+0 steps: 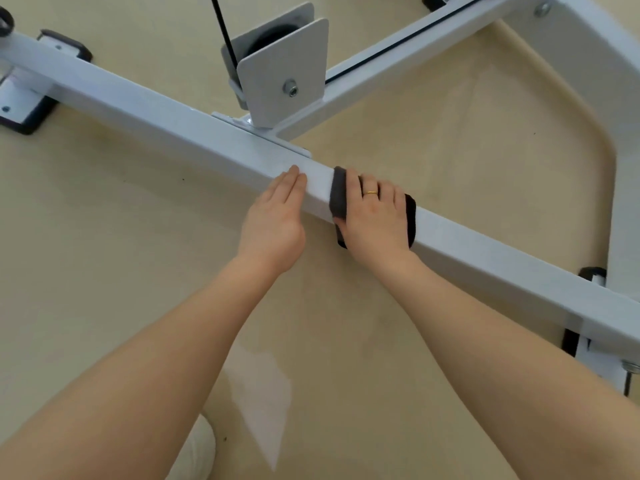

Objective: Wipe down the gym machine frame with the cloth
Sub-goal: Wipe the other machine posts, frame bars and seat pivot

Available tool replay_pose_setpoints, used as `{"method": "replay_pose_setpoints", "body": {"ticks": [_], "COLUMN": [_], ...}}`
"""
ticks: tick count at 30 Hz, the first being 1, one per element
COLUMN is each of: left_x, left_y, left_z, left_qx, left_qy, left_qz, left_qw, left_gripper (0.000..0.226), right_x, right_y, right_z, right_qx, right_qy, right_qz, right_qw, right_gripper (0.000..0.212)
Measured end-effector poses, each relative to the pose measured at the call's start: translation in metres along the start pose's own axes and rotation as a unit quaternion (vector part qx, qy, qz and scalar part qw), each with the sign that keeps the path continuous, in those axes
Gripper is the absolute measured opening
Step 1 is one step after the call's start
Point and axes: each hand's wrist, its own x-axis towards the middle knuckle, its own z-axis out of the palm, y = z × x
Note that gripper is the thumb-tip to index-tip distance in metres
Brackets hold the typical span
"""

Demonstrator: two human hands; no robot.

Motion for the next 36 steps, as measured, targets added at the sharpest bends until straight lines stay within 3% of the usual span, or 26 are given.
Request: {"method": "replay_pose_setpoints", "body": {"ticks": [4, 8, 13, 20, 25, 30, 34, 36], "left_x": [0.002, 0.002, 0.002, -0.007, -0.007, -0.005, -0.002, -0.004], "left_y": [-0.002, 0.01, 0.039, 0.081, 0.085, 0.073, 0.072, 0.074], "left_z": [-0.003, -0.008, -0.007, 0.017, 0.021, 0.015, 0.011, 0.012], "left_qx": [0.02, 0.053, 0.095, 0.05, 0.055, 0.106, 0.117, 0.103], "left_qy": [-0.031, -0.072, -0.116, -0.097, -0.102, -0.121, -0.129, -0.127], "left_qz": [0.0, -0.024, -0.066, -0.02, -0.028, 0.002, 0.001, -0.006], "left_qw": [0.999, 0.996, 0.986, 0.994, 0.993, 0.987, 0.985, 0.987], "left_gripper": [0.068, 0.071, 0.07, 0.066, 0.064, 0.069, 0.07, 0.071], "right_x": [0.026, 0.017, -0.041, -0.106, -0.085, -0.044, -0.069, -0.092], "right_y": [-0.025, 0.001, 0.084, 0.173, 0.125, 0.063, 0.104, 0.138], "right_z": [-0.004, -0.01, -0.011, -0.009, -0.004, -0.002, -0.001, 0.002], "right_qx": [0.042, 0.071, 0.05, -0.004, 0.029, 0.096, 0.052, 0.026], "right_qy": [0.004, -0.023, -0.03, -0.063, -0.043, -0.014, -0.016, 0.01], "right_qz": [-0.057, -0.084, -0.013, 0.054, 0.099, 0.034, -0.011, 0.014], "right_qw": [0.997, 0.994, 0.998, 0.997, 0.994, 0.995, 0.998, 1.0], "right_gripper": [0.067, 0.074, 0.071, 0.075, 0.07, 0.063, 0.068, 0.071]}}
